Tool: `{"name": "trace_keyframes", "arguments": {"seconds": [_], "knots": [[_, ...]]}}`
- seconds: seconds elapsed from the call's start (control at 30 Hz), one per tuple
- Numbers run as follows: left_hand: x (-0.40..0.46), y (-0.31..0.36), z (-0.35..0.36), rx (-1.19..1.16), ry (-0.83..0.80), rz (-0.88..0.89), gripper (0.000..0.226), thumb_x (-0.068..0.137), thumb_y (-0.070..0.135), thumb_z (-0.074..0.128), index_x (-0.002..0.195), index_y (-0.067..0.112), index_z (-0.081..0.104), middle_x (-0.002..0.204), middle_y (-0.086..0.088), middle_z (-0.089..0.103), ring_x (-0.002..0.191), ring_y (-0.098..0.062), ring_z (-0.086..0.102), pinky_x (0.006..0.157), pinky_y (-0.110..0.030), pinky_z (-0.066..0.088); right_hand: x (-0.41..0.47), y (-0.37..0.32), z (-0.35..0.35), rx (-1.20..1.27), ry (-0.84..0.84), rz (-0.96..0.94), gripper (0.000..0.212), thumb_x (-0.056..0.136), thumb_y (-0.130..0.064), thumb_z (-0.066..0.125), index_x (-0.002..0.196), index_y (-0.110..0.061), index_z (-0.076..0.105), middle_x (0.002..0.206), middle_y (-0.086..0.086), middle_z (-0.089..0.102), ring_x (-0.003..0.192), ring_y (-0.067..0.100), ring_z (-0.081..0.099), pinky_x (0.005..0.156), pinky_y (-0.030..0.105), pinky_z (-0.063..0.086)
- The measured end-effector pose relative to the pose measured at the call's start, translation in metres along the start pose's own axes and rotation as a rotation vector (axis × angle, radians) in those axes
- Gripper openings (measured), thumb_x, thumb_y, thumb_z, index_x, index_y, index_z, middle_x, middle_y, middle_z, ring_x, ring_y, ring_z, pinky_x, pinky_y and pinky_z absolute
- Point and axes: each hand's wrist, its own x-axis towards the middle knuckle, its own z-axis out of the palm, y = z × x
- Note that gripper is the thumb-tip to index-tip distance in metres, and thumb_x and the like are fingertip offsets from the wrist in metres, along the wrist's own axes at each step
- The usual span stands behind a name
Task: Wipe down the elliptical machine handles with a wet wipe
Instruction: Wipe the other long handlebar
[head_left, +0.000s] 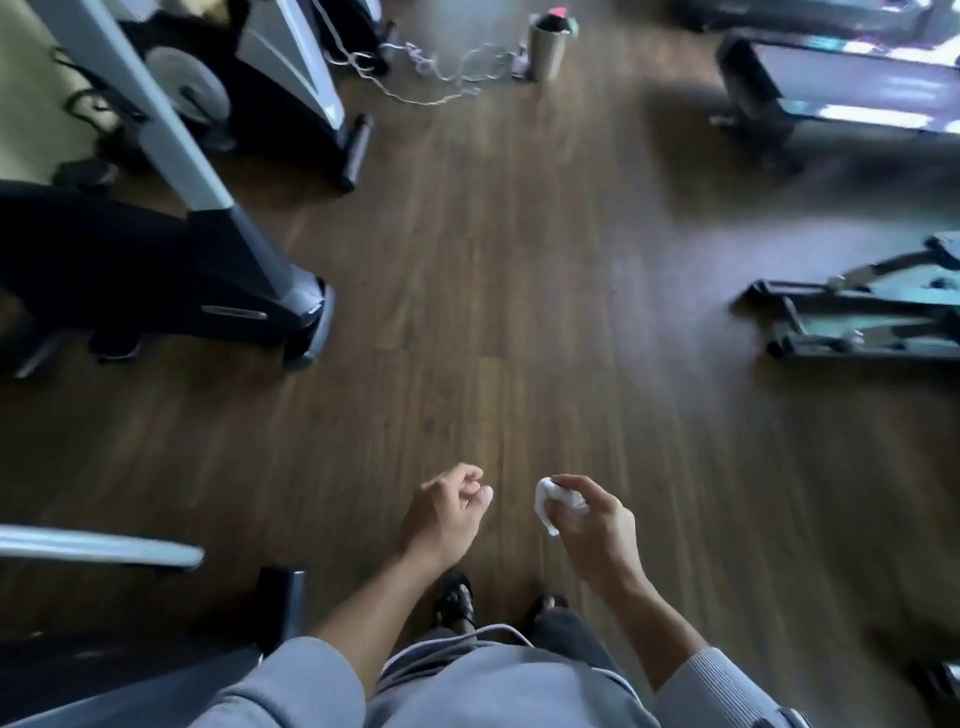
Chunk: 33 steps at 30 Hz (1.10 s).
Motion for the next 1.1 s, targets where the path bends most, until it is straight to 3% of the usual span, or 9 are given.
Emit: {"name": "trace_keyframes", "arguments": {"seconds": [0.13, 0.23, 0.37, 0.5, 0.57, 0.7, 0.87, 1.0, 1.1], "knots": [[0.017, -0.010, -0.021, -0.068, 0.117, -0.138, 0.024, 0.082, 0.030, 0.067, 0.101, 0.016, 0.070, 0.094, -0.004, 0.074, 0.081, -0.016, 0.072, 0.081, -0.035, 0.057, 0.050, -0.036, 0.020, -0.026, -0.144, -0.074, 0.012, 0.080, -0.027, 0.075, 0.091, -0.033, 0.072, 0.068, -0.011, 0.065, 0.061, -0.007, 0.058, 0.058, 0.004, 0.040], [0.027, -0.012, -0.041, -0.081, 0.191, -0.236, 0.027, 0.085, 0.031, 0.067, 0.106, 0.015, 0.068, 0.101, -0.006, 0.074, 0.084, -0.019, 0.072, 0.082, -0.031, 0.055, 0.085, -0.067, 0.040, -0.065, -0.257, -0.176, 0.016, 0.080, -0.025, 0.075, 0.092, -0.034, 0.071, 0.069, -0.015, 0.064, 0.063, -0.010, 0.058, 0.057, 0.004, 0.040], [0.035, -0.010, -0.066, -0.109, 0.436, -0.352, 0.023, 0.088, 0.028, 0.067, 0.108, 0.017, 0.067, 0.094, 0.003, 0.072, 0.086, -0.015, 0.069, 0.080, -0.026, 0.052, 0.124, -0.102, 0.072, -0.121, -0.447, -0.301, 0.019, 0.079, -0.027, 0.074, 0.097, -0.034, 0.071, 0.072, -0.010, 0.066, 0.064, 0.005, 0.060, 0.056, 0.011, 0.042], [0.030, -0.003, -0.078, -0.179, 0.629, -0.455, 0.026, 0.086, 0.035, 0.067, 0.106, 0.019, 0.066, 0.088, 0.002, 0.073, 0.083, -0.014, 0.070, 0.082, -0.036, 0.055, 0.143, -0.142, 0.090, -0.119, -0.620, -0.436, 0.010, 0.080, -0.034, 0.074, 0.090, -0.034, 0.071, 0.072, -0.013, 0.068, 0.065, -0.008, 0.060, 0.055, 0.004, 0.039], [0.029, 0.003, -0.086, -0.180, 0.723, -0.500, 0.025, 0.087, 0.027, 0.069, 0.108, 0.014, 0.066, 0.090, 0.002, 0.073, 0.085, -0.014, 0.070, 0.084, -0.036, 0.055, 0.147, -0.161, 0.098, -0.122, -0.688, -0.512, 0.011, 0.081, -0.041, 0.073, 0.089, -0.035, 0.071, 0.073, -0.011, 0.069, 0.068, -0.002, 0.061, 0.059, 0.011, 0.042], [0.027, 0.024, -0.115, -0.176, 0.928, -0.545, 0.029, 0.089, 0.020, 0.068, 0.113, 0.003, 0.064, 0.101, -0.005, 0.072, 0.090, -0.015, 0.068, 0.078, -0.014, 0.046, 0.148, -0.208, 0.123, -0.194, -0.854, -0.703, 0.011, 0.082, -0.043, 0.071, 0.091, -0.036, 0.068, 0.076, -0.008, 0.069, 0.074, 0.012, 0.064, 0.063, 0.023, 0.042], [0.013, 0.037, -0.177, -0.182, 1.179, -0.547, 0.029, 0.089, 0.034, 0.062, 0.115, 0.022, 0.063, 0.103, 0.005, 0.072, 0.086, -0.005, 0.069, 0.084, -0.031, 0.055, 0.116, -0.294, 0.148, -0.129, -1.020, -0.946, 0.003, 0.082, -0.024, 0.068, 0.081, -0.025, 0.065, 0.066, -0.014, 0.064, 0.067, -0.006, 0.060, 0.056, 0.006, 0.038], [-0.013, 0.046, -0.246, -0.064, 1.307, -0.508, 0.039, 0.087, 0.045, 0.056, 0.120, 0.023, 0.061, 0.106, 0.005, 0.072, 0.085, -0.005, 0.068, 0.077, -0.022, 0.051, 0.073, -0.367, 0.170, -0.011, -1.069, -1.119, 0.014, 0.083, -0.024, 0.068, 0.097, -0.027, 0.068, 0.081, -0.016, 0.067, 0.078, -0.001, 0.063, 0.064, 0.004, 0.040], [-0.036, 0.060, -0.312, 0.072, 1.385, -0.454, 0.038, 0.092, 0.037, 0.062, 0.125, 0.018, 0.058, 0.107, 0.002, 0.071, 0.084, -0.007, 0.067, 0.076, -0.021, 0.050, 0.036, -0.429, 0.173, 0.095, -1.048, -1.258, 0.019, 0.083, -0.022, 0.067, 0.102, -0.026, 0.069, 0.083, -0.014, 0.066, 0.079, -0.001, 0.062, 0.064, 0.002, 0.040]]}}
